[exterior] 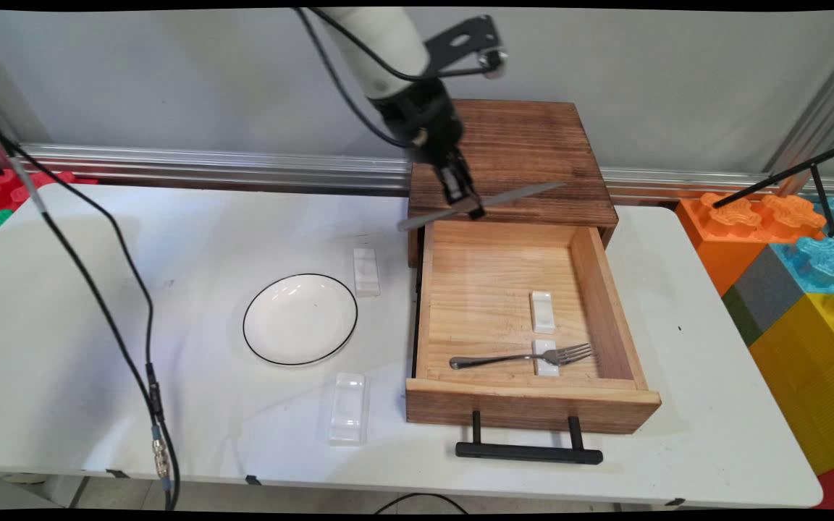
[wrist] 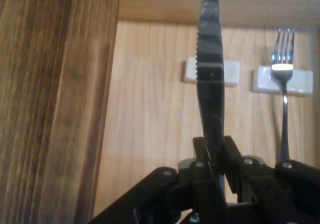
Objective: Place the picked object into the drawer
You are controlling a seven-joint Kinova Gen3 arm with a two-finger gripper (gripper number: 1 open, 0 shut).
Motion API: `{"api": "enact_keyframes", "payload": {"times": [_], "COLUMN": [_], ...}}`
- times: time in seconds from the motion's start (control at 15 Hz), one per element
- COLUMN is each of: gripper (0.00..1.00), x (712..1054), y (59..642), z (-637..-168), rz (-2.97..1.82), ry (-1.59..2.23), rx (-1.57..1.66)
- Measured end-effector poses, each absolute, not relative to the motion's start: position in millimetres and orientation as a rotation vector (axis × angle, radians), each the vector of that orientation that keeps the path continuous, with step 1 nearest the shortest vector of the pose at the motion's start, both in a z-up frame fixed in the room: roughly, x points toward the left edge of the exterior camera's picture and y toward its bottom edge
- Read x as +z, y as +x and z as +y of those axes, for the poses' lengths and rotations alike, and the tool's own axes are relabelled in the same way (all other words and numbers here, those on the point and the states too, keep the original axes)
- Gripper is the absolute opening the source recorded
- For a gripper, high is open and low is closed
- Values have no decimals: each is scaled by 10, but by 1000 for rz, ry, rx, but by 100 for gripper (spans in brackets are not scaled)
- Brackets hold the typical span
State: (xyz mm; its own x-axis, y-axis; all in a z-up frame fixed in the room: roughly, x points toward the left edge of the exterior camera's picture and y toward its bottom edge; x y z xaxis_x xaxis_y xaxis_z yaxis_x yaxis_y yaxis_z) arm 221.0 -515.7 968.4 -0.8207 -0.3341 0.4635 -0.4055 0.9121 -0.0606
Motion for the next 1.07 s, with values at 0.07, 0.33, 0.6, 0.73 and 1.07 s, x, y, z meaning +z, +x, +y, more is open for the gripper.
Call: {"api": "enact_keyframes", "payload": {"times": [0.07, 0.33, 0.6, 0.73, 1.07], "gripper": [0, 0, 0, 0, 0], "x": [9630, 9396, 9106, 8979, 8732], "y": [2114, 1885, 1715, 1653, 1583], "z": [-5178, -5211, -5248, -5272, -5291], "rz": [-2616, -2622, -2639, -2645, -2662], "ry": [534, 505, 434, 399, 341], "rx": [219, 216, 219, 222, 215]}}
